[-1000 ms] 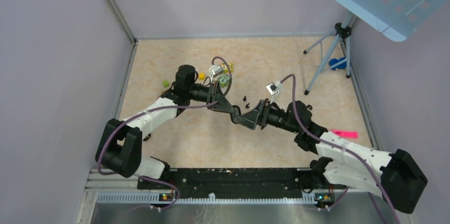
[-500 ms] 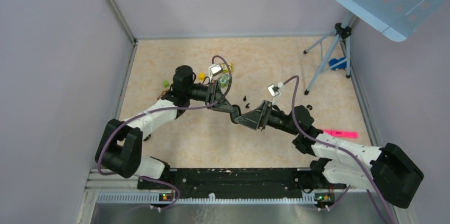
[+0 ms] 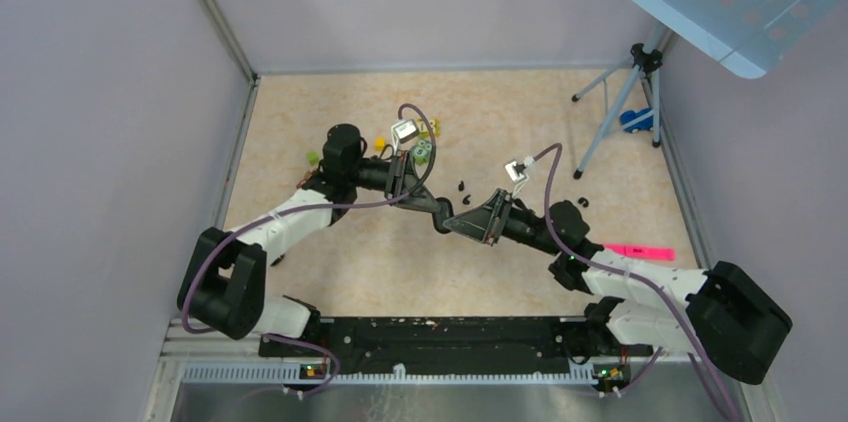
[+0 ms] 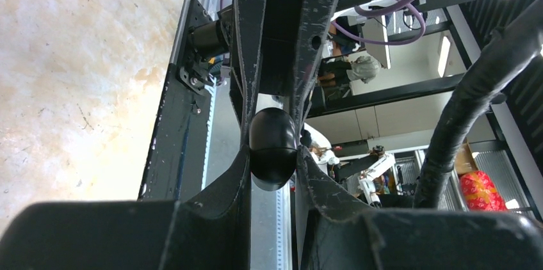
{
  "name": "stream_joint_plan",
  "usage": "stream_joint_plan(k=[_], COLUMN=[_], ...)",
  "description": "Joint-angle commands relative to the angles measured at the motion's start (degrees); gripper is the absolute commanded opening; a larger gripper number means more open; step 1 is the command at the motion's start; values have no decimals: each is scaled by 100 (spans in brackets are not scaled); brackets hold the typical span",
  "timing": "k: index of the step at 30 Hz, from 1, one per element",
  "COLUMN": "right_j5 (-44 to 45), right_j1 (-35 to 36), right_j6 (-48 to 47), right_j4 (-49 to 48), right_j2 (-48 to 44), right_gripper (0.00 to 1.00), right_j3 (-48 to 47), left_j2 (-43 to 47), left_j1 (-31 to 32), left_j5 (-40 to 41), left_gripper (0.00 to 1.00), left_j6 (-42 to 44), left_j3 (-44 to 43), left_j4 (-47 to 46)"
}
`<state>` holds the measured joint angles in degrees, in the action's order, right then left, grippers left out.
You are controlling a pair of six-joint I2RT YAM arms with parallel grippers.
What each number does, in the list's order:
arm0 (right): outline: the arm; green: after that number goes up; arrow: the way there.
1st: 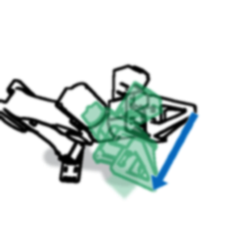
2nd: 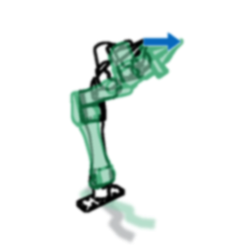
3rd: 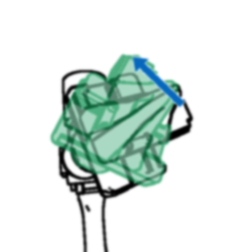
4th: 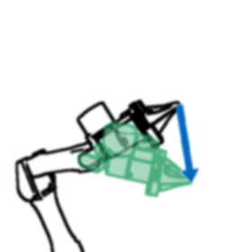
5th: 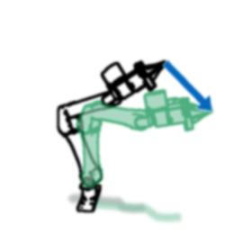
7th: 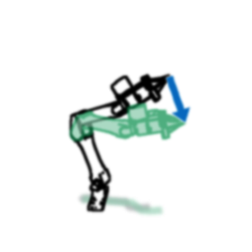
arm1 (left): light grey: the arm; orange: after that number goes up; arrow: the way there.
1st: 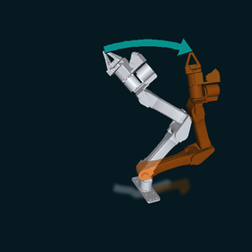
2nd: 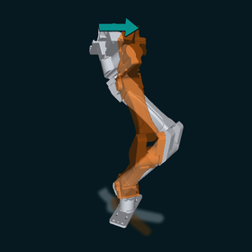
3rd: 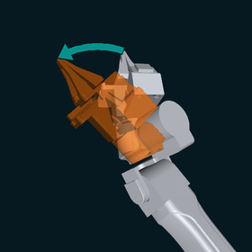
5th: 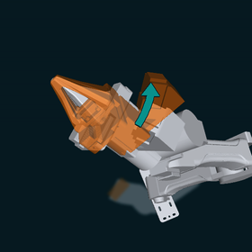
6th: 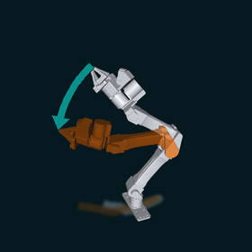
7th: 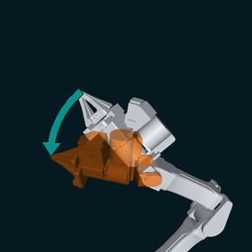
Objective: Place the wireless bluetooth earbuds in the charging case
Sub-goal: Pass from the left arm to the right, then pass from the right arm to the left
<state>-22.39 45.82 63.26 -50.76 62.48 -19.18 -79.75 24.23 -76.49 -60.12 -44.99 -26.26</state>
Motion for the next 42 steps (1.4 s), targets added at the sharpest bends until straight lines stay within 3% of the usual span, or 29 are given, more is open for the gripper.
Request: stream_joint_plan(k=[1, 2, 4, 5, 8, 11, 15, 24, 26, 30, 32, 36, 42], right_j5=[89, 149, 241, 270, 312, 404, 567, 860, 891, 920, 925, 886, 743], right_j1=[-64, -68, -66, -71, -73, -78, -81, -116, -130, -135, -137, -135, -140], right_j6=[80, 120, 181, 202, 196, 187, 182, 187, 241, 306, 332, 386, 513], right_j4=[-751, -788, -836, -853, -834, -695, -450, 96, 32, -17, -89, -312, -811], right_j2=[38, 45, 50, 47, 24, -49, -247, -532, -491, -390, -304, -63, 367], right_gripper=[12, 1, 0, 0, 0, 0, 0, 0, 0, 0, 0, 0, 0], right_j3=[89, 125, 178, 190, 236, 307, 402, 545, 580, 594, 608, 582, 495], left_j2=[196, 210, 232, 251, 320, 403, 456, 1192, 1369, 1630, 1587, 1282, 1613], left_j1=[-23, -23, -23, -23, -39, -121, -199, -201, -196, -188, -191, -183, -170], left_j5=[-24, -12, -7, -6, 91, 376, 694, 1915, 2173, 3205, 3325, 2400, 1959], left_gripper=[0, 0, 5, 16, 74, 87, 93, 99, 99, 99, 99, 99, 99], left_j6=[9, 9, 36, 62, 371, 1420, 2056, 1778, 2064, 2764, 2813, 2626, 1271], left_j3=[42, 39, 38, 28, -41, -324, -401, 385, 505, 215, 184, 333, 1154], left_j4=[-270, -278, -292, -292, 125, 1431, 2208, 1817, 1790, 3082, 3324, 2925, 543])
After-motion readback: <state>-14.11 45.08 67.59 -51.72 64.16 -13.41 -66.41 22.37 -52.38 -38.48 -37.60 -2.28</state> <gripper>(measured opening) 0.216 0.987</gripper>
